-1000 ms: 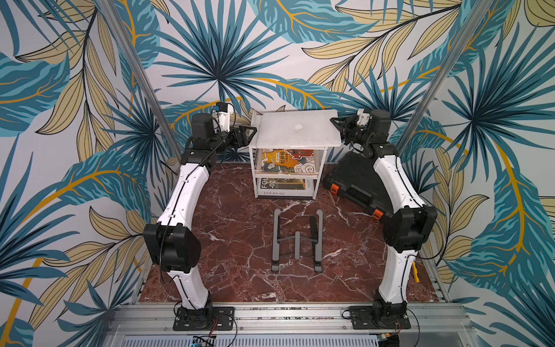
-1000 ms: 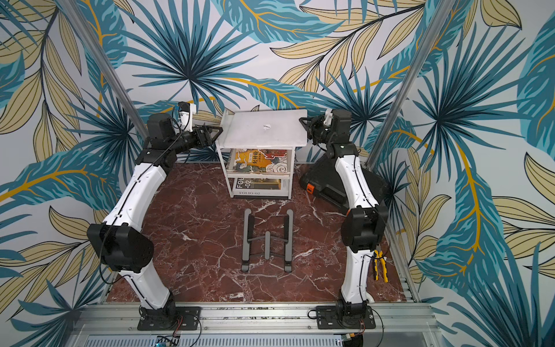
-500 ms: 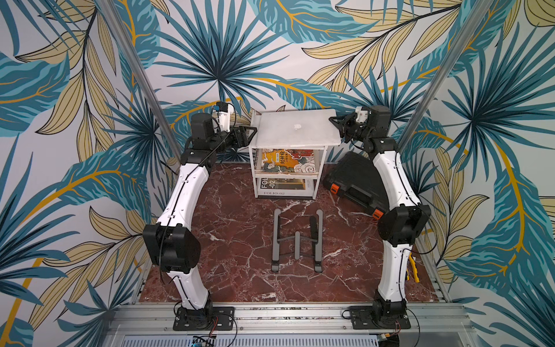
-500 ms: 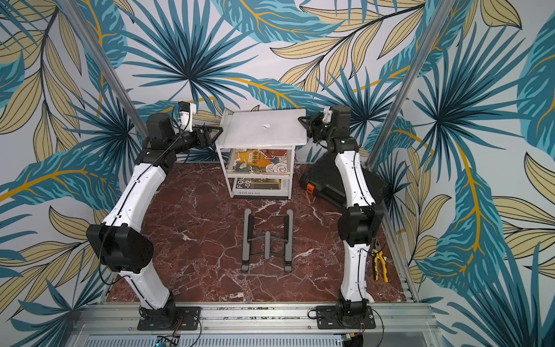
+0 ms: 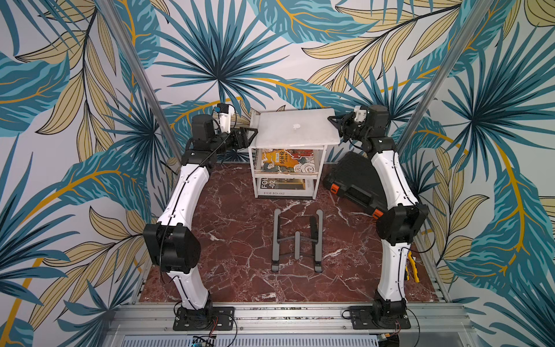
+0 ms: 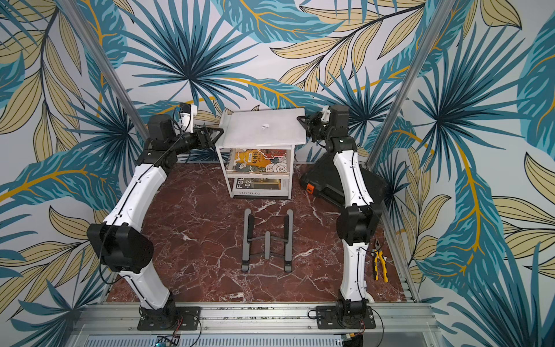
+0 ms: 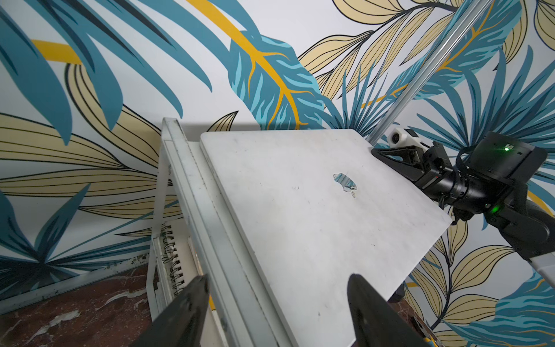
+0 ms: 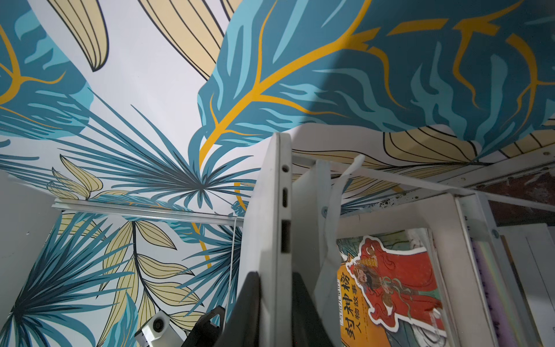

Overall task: Close the laptop lid and set it aside
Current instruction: Place the laptop on the shelf.

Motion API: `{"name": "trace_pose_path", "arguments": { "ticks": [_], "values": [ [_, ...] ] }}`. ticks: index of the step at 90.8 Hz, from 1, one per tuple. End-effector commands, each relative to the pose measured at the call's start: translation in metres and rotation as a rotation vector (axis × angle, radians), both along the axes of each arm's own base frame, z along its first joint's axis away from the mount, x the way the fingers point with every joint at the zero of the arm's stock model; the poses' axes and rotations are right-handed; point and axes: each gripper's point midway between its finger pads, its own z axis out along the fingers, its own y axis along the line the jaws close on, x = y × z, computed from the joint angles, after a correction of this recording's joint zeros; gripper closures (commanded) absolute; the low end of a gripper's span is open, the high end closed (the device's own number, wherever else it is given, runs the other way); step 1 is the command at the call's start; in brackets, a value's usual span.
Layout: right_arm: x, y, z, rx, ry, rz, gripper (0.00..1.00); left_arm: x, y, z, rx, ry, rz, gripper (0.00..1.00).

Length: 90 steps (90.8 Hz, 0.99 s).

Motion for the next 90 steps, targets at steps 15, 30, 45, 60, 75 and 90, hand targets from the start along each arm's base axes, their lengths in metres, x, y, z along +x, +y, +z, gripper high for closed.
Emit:
{"name": "trace_pose_path", "arguments": {
  "ticks": [15, 30, 45, 60, 75, 90],
  "values": [
    [0.003, 0.035, -0.044, -0.108, 0.029, 0.051, 1.0, -0.007, -0.007, 0.012, -0.017, -0.037, -0.028, 0.23],
    [0.003, 0.038, -0.046, -0.122, 0.026, 0.046, 0.95, -0.007, -0.007, 0.014, -0.013, -0.044, -0.028, 0.23],
    [-0.001, 0.047, -0.044, -0.128, 0.014, 0.064, 0.94, -0.007, -0.007, 0.016, -0.022, -0.047, -0.031, 0.23],
    [-0.001, 0.052, -0.053, -0.139, 0.036, 0.08, 0.93, -0.008, -0.008, 0.017, -0.028, -0.048, -0.037, 0.23],
    [-0.002, 0.055, -0.053, -0.138, 0.029, 0.085, 0.87, -0.009, -0.008, 0.016, -0.029, -0.048, -0.037, 0.23],
    [-0.002, 0.055, -0.053, -0.144, 0.026, 0.086, 0.83, -0.01, -0.008, 0.019, -0.033, -0.054, -0.038, 0.23]
  ]
}}
